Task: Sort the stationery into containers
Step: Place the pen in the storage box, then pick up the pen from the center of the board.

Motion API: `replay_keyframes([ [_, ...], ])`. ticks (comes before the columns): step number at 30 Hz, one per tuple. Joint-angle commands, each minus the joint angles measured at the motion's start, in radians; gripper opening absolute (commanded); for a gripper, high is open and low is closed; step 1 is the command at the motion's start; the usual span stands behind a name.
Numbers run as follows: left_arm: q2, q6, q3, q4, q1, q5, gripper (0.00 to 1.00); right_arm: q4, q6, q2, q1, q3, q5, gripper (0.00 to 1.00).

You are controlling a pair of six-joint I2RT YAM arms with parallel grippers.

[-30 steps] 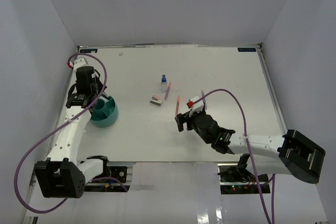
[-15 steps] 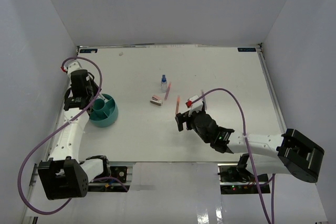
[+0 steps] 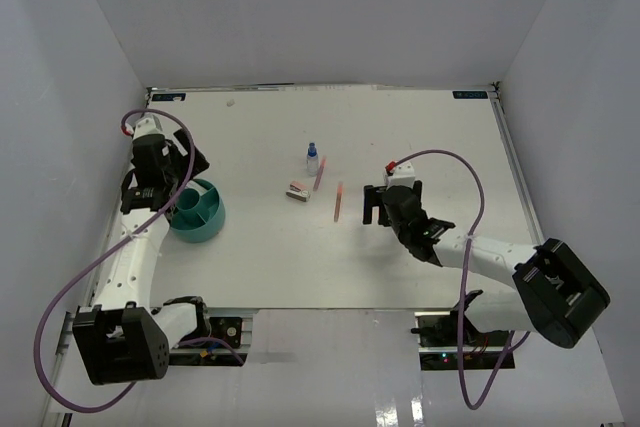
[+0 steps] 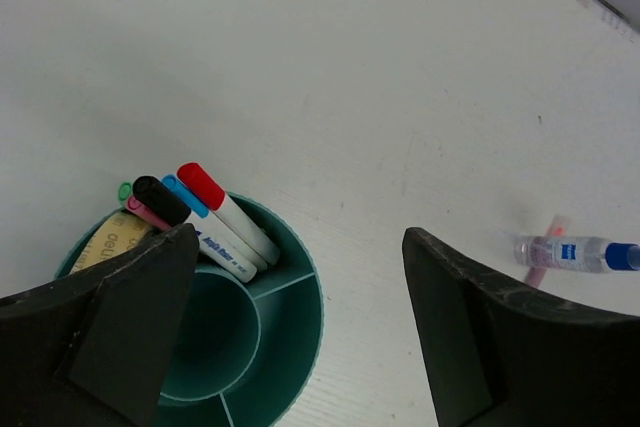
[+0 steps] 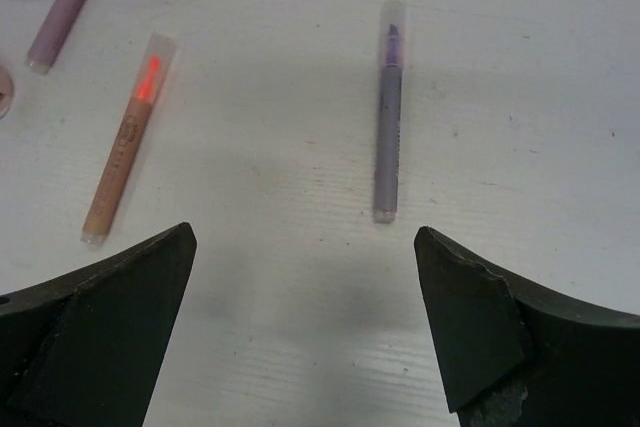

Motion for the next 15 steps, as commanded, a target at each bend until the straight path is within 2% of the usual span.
replay_keyframes([
  [1, -0.053, 0.006, -0.020, 0.025, 0.006, 0.102, 0.94, -0.055, 0.035, 0.030, -0.050, 0.062, -0.032, 0.97],
  [7, -0.075, 0.003, -0.043, 0.036, 0.003, 0.269, 0.98, -0.102, 0.024, 0.139, -0.138, 0.145, -0.069, 1.00],
  [15, -0.087, 0.001, -0.060, 0.045, -0.019, 0.329, 0.98, -0.122, 0.038, 0.306, -0.205, 0.228, -0.125, 0.81],
])
